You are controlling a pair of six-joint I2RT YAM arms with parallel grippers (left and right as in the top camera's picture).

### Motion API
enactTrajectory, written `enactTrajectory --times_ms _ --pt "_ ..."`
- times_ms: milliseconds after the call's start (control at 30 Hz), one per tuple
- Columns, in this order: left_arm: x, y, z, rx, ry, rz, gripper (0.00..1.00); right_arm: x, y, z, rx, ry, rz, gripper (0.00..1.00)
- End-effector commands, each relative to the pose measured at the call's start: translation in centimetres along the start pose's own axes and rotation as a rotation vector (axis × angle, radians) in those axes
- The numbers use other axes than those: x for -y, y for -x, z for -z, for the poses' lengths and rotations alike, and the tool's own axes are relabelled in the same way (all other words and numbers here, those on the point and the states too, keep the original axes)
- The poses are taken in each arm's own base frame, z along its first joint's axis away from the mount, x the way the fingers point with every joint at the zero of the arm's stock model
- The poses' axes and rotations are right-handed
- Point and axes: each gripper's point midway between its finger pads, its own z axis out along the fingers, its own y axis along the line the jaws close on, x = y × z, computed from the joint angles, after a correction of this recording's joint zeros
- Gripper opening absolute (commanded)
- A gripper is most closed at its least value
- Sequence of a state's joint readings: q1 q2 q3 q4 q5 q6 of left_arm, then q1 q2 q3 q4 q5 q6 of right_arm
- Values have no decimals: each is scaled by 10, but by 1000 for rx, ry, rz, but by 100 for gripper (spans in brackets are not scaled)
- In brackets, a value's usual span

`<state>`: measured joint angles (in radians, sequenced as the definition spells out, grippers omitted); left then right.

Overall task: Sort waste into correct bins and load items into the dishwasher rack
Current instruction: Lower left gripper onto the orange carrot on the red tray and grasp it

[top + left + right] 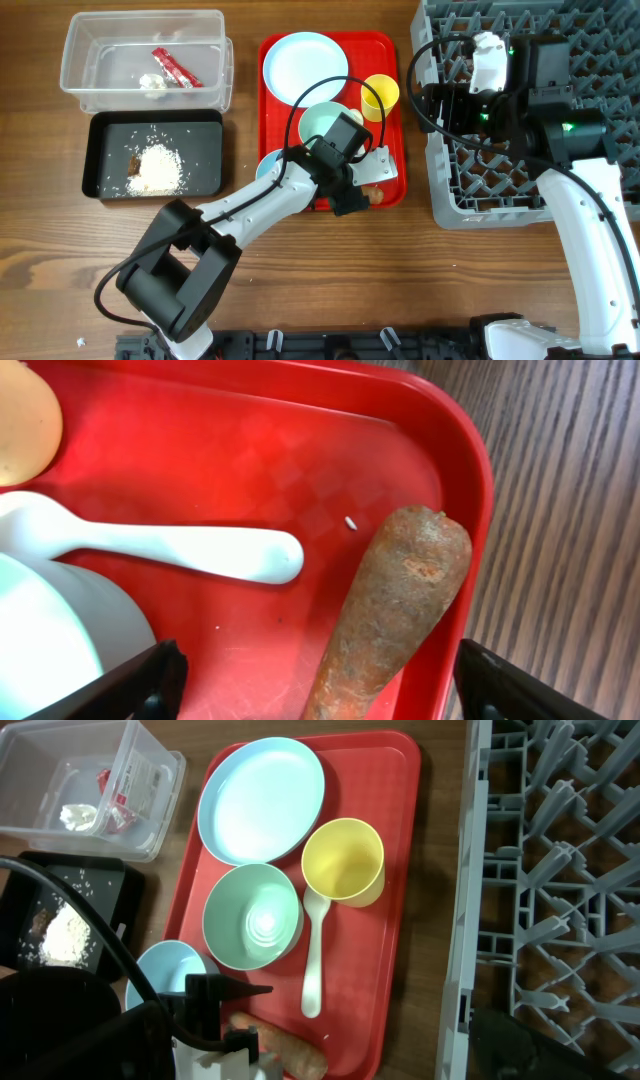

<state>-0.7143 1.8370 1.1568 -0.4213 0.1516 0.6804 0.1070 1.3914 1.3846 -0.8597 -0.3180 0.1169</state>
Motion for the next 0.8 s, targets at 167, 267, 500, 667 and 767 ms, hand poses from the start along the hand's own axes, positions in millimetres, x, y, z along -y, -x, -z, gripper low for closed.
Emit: enactTrajectory --times_ms 167,267,500,667,767 --pt "9 -8 -22 -22 -58 -11 82 -4 0 -4 -16 18 -13 100" --pt "7 -6 -22 -12 -50 -13 82 -2 0 -4 -15 6 -13 100" --pt "6 -2 -24 6 -48 -16 59 0 0 -4 -16 -8 -14 100" --pt "6 -1 -24 8 -46 -17 56 0 0 -4 -14 -8 -13 100" --pt "6 1 -24 18 -50 -17 54 0 1 -4 -10 -7 -12 100"
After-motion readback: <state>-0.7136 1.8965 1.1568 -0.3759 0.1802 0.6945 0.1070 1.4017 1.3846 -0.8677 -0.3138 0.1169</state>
